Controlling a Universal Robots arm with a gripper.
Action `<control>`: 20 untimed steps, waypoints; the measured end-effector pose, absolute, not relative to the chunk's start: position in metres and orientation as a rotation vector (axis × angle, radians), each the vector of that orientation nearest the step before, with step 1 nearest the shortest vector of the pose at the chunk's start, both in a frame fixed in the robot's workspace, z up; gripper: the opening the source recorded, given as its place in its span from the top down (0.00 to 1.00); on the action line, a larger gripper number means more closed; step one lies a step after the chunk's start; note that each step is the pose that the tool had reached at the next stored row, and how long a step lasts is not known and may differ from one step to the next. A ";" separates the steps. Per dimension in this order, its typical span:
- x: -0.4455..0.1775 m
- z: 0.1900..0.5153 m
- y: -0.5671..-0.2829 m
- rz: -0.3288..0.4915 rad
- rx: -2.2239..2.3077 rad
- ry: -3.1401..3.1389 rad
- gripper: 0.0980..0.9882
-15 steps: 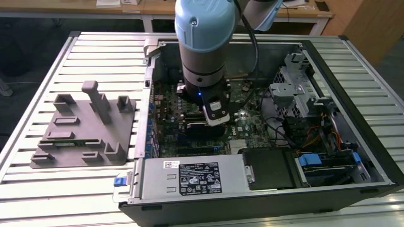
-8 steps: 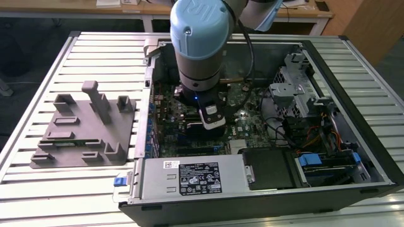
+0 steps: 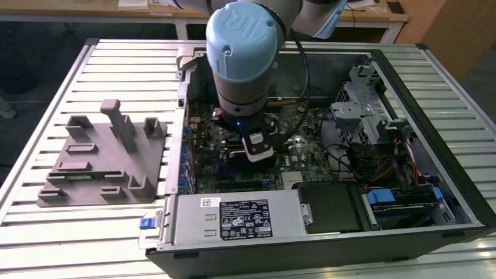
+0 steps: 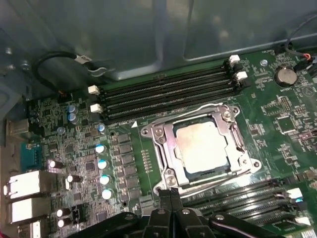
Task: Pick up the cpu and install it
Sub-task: 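Install the second cpu locking lever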
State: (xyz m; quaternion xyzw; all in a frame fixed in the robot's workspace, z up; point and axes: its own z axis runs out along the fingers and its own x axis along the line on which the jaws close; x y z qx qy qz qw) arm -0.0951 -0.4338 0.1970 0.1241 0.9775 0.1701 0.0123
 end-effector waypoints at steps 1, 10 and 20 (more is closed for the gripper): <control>-0.095 0.196 -0.433 0.534 0.387 3.047 0.99; -0.099 0.192 -0.427 0.539 0.387 3.046 0.99; -0.103 0.187 -0.424 0.539 0.387 3.046 0.99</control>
